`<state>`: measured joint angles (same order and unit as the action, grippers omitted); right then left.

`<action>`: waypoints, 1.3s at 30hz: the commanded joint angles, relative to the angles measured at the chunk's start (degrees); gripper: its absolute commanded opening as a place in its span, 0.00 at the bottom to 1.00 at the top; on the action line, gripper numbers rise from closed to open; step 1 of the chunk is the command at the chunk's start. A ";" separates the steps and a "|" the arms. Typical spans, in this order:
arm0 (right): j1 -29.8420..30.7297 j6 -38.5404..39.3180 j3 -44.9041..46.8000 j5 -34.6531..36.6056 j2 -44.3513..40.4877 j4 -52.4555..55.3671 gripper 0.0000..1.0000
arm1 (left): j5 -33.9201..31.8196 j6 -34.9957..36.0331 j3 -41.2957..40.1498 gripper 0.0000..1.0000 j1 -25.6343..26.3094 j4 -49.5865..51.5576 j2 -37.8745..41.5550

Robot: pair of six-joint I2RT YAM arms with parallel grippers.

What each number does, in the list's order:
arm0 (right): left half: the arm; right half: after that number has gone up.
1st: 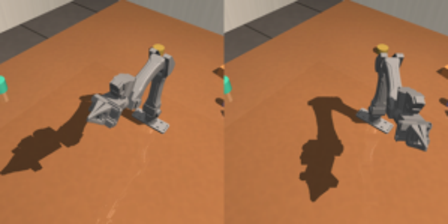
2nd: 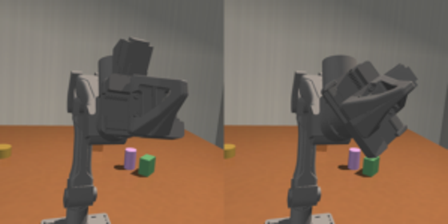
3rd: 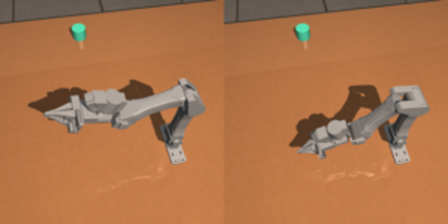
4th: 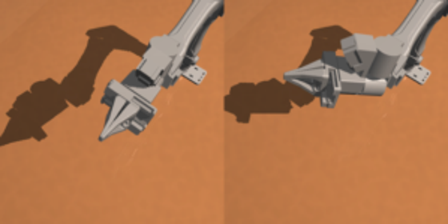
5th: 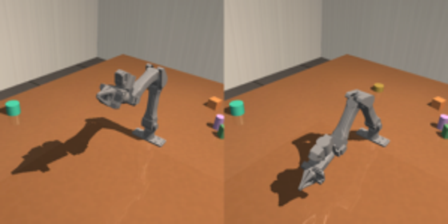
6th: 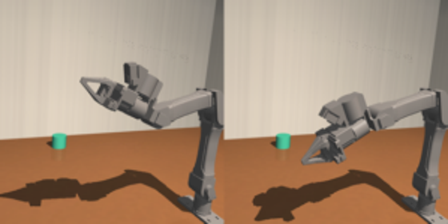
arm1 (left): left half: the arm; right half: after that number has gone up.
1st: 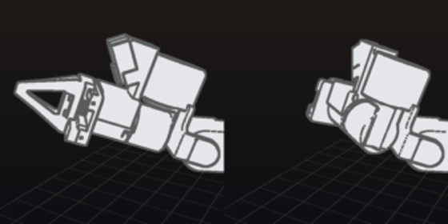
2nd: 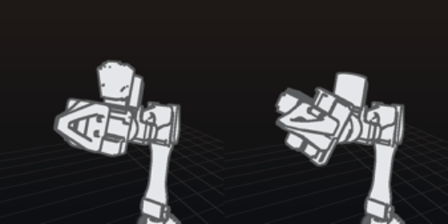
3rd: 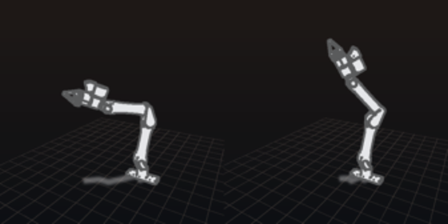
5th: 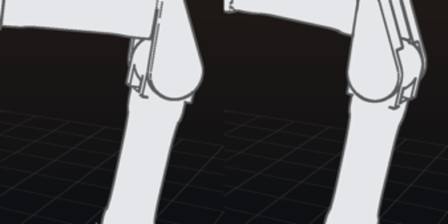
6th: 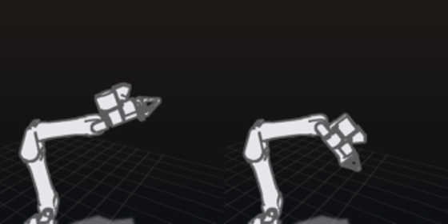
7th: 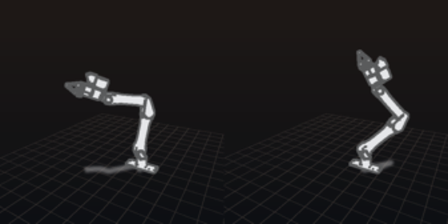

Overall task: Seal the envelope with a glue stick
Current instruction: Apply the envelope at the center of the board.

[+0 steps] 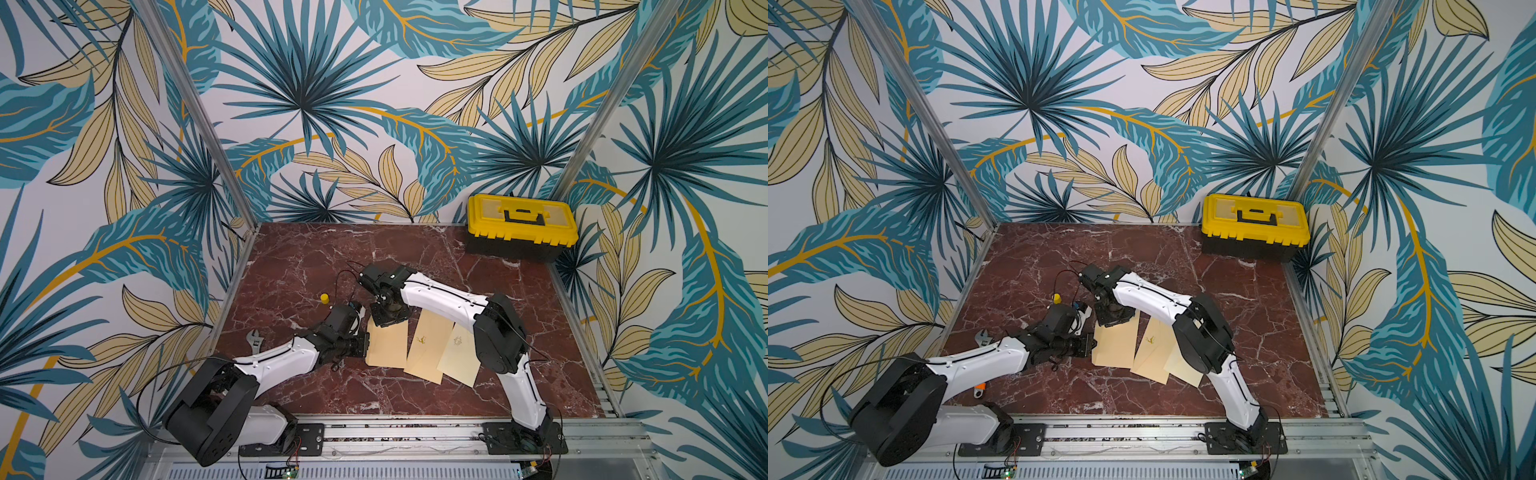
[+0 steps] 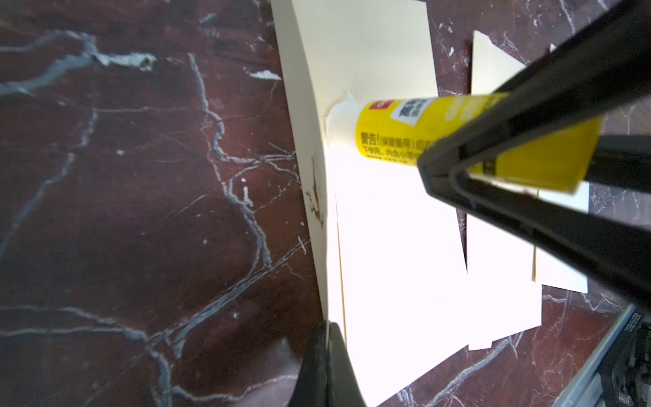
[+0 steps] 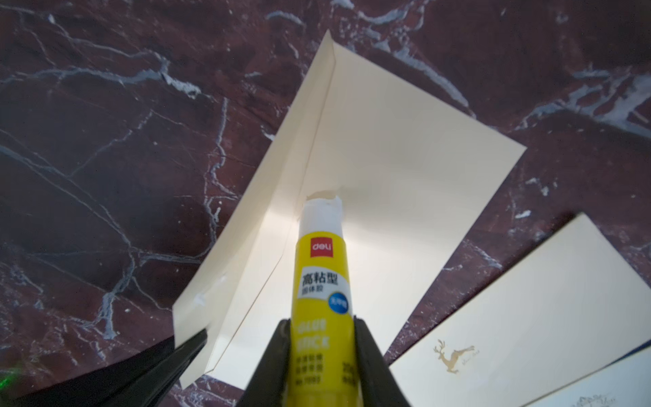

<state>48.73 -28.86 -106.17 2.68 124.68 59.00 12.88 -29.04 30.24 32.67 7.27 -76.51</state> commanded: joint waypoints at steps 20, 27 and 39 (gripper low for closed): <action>-0.25 2.91 -3.12 -13.93 -0.54 16.99 0.00 | 0.63 0.11 -1.29 0.00 -0.20 -0.24 -0.39; -2.09 3.02 -7.70 -15.23 4.36 19.29 0.00 | 1.90 0.54 -2.20 0.00 -0.07 -1.80 0.05; -5.20 4.34 -12.95 -18.22 10.87 23.87 0.00 | 1.19 0.91 -2.64 0.00 0.82 -2.02 1.10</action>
<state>44.14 -25.02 -118.74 -16.62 133.43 80.07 14.33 -28.93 28.49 33.04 5.30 -76.31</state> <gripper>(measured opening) 0.277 0.045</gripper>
